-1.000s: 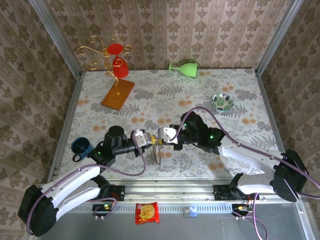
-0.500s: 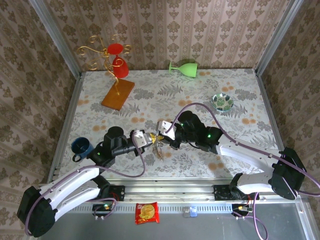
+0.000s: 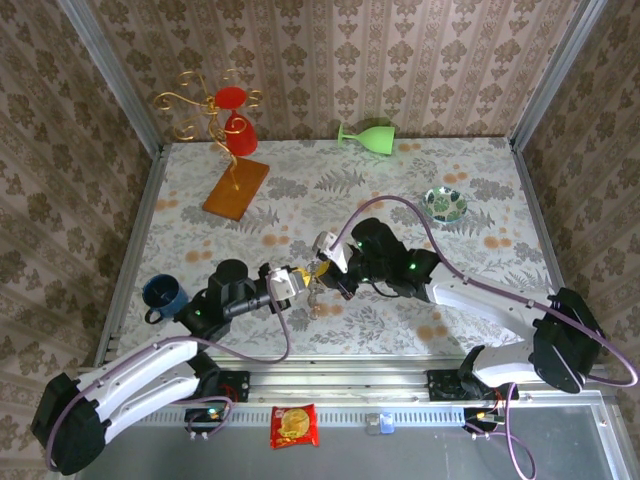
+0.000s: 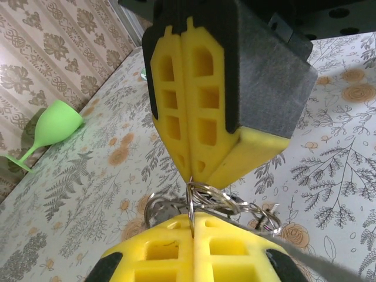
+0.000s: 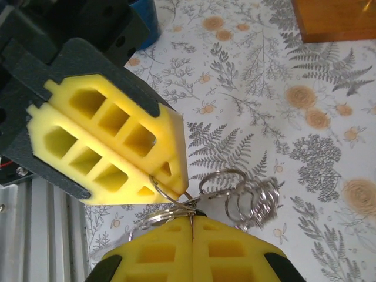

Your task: Put the keys on the keyring

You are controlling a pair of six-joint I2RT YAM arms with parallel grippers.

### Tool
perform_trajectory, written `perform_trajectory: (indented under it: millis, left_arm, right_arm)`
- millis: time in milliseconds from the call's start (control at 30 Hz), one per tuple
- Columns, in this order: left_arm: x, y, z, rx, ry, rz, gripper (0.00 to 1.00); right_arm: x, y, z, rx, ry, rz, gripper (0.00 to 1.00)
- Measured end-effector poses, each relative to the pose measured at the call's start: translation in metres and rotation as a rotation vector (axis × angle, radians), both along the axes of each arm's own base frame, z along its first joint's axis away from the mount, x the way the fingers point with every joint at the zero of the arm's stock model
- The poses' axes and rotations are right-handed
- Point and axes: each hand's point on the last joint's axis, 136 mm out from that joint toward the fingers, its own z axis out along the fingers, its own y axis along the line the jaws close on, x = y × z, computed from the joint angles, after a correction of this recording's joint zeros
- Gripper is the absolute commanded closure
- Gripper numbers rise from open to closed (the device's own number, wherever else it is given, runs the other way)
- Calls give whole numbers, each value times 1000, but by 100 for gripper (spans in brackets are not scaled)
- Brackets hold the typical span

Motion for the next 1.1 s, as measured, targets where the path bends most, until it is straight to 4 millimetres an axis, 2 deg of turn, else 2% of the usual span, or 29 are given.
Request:
perform_trajectory:
  millis: [333, 500, 633, 833, 867, 1100]
  left_arm:
    - [5, 2, 2, -26, -47, 34, 100]
    - [7, 3, 4, -51, -62, 43, 100]
    - [7, 3, 5, -77, -60, 51, 100]
    - [3, 0, 8, -107, -52, 41, 100]
    - [3, 0, 8, -110, -49, 38, 100]
    - [2, 0, 7, -132, -38, 40, 100]
  right_arm:
    - [8, 5, -5, 131, 231, 22, 100]
    - [9, 7, -7, 185, 334, 46, 94]
    - [8, 8, -7, 208, 376, 63, 86]
    - [10, 2, -9, 211, 366, 50, 65]
    - [9, 0, -9, 210, 357, 47, 57]
    - [8, -17, 8, 208, 216, 37, 51]
